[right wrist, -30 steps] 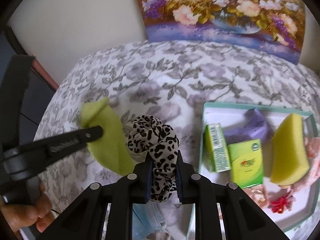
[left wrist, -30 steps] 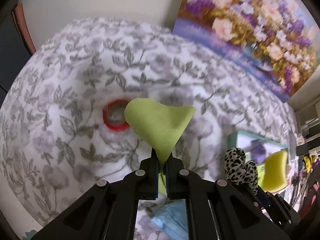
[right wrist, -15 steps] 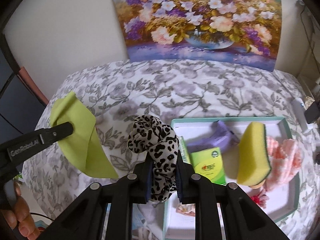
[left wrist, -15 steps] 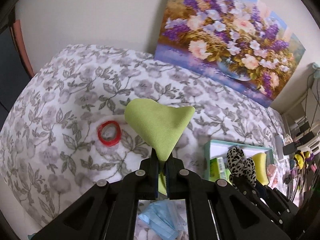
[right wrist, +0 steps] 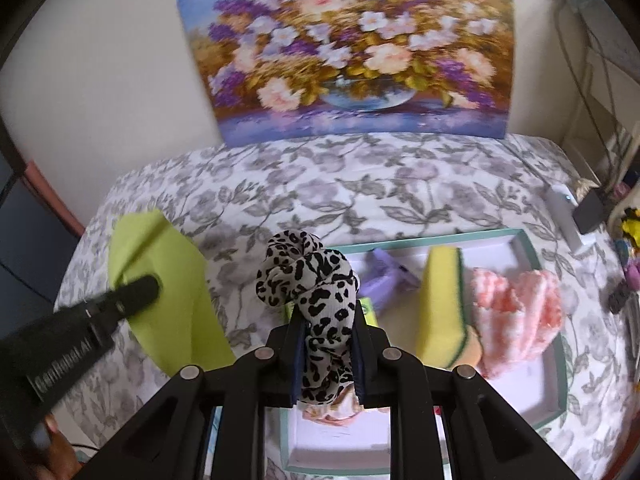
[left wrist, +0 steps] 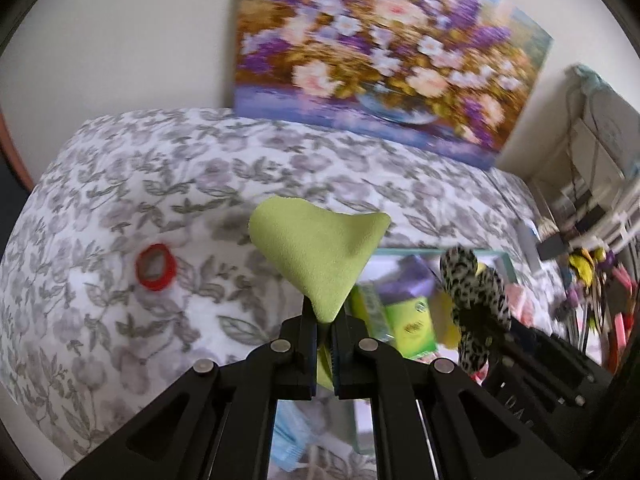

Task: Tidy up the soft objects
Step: 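Lift the lime cloth and scrunchie and carry them over the white tray with both grippers, then open both grippers to drop the lime cloth and scrunchie into the tray, then move both grippers back over the bed toward the blue mask and red tape roll, then grasp the blue face mask with the right gripper while the left grasps the red tape roll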

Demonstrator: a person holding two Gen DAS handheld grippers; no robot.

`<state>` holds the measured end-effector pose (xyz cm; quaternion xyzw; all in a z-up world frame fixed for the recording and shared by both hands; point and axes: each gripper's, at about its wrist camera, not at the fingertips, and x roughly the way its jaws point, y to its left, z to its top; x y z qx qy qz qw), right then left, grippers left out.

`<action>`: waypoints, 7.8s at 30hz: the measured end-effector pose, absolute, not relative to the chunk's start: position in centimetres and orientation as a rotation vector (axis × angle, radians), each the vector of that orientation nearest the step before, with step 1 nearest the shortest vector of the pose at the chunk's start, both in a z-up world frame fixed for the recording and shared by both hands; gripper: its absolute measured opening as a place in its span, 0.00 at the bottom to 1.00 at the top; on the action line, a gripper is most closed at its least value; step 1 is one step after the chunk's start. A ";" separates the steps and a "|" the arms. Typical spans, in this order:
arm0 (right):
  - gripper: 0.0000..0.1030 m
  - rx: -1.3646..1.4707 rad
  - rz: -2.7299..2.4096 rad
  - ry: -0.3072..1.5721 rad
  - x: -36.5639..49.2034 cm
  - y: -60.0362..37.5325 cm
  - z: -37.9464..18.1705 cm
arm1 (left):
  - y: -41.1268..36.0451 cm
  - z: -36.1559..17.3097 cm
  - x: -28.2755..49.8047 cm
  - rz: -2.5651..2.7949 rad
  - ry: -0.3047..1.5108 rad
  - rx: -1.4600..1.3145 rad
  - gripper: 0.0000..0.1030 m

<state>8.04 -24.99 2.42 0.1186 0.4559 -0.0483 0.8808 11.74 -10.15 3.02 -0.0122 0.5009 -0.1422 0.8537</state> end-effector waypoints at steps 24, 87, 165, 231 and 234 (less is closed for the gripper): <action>0.20 0.374 -0.284 0.933 4.2 -34.6 2.3 | -17.9 -1.2 9.2 -0.402 1.181 0.146 0.05; 0.86 0.287 -0.244 1.139 5.2 -33.0 -1.8 | -12.2 -2.5 12.2 -0.150 1.199 0.044 0.93; 1.00 -0.019 0.223 1.344 7.9 -10.1 -7.9 | 6.1 -8.6 14.1 0.132 1.391 -0.047 0.98; 0.23 0.109 0.162 1.264 13.4 -12.6 -10.3 | 7.2 -8.4 17.1 0.139 1.266 -0.221 0.98; 0.23 0.133 0.162 1.245 13.7 -12.6 -10.0 | 7.1 -8.5 17.9 0.135 1.246 -0.254 0.98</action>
